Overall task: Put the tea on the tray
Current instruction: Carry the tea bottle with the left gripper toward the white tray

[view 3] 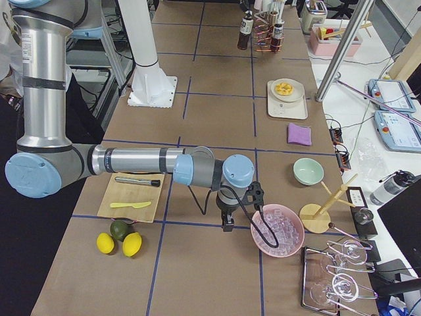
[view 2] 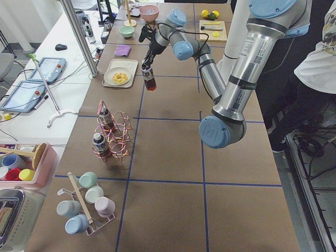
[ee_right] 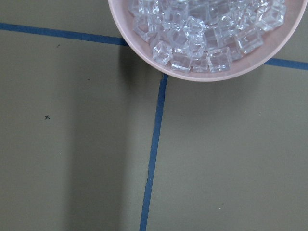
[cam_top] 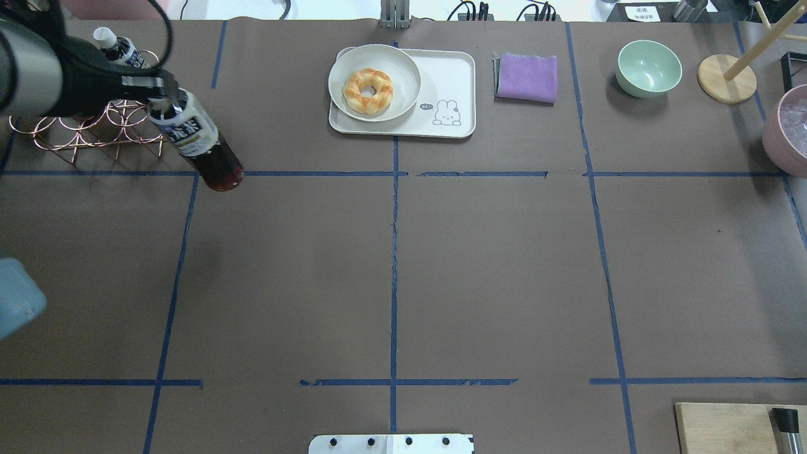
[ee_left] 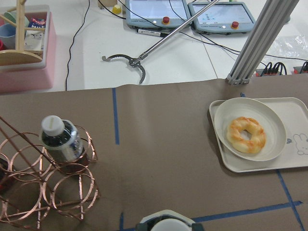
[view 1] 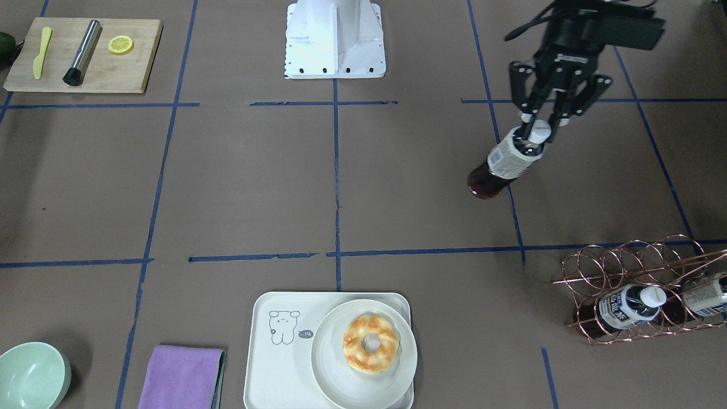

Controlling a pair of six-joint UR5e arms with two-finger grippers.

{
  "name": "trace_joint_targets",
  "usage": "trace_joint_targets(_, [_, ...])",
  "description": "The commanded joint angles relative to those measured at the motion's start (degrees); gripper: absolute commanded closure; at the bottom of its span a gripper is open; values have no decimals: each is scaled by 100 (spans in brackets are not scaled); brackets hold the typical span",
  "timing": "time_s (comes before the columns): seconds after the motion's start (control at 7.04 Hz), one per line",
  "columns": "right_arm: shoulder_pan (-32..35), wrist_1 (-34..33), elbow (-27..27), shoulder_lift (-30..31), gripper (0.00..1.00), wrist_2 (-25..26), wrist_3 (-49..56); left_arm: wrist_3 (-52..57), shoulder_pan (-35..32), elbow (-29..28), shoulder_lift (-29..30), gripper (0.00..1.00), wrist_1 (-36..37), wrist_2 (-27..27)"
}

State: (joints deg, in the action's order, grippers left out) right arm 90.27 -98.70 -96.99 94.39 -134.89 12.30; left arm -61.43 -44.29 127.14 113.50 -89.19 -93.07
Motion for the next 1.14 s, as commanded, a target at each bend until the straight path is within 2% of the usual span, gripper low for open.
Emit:
trace_joint_targets(0.0, [0, 0, -5, -9, 0, 6, 0, -1025, 1340, -249, 688, 99, 629, 1322])
trace_joint_targets(0.14, [0, 0, 4, -9, 0, 7, 0, -1264, 1710, -677, 1091, 99, 718, 1797])
trace_joint_targets(0.57, [0, 0, -5, -9, 0, 7, 0, -1889, 2230, -2277, 2331, 99, 728, 2538])
trace_joint_targets(0.85, [0, 0, -5, -9, 0, 7, 0, -1899, 2259, -2369, 2396, 98, 728, 2601])
trace_joint_targets(0.99, [0, 0, -5, -9, 0, 7, 0, -1899, 2259, -2378, 2396, 93, 728, 2610])
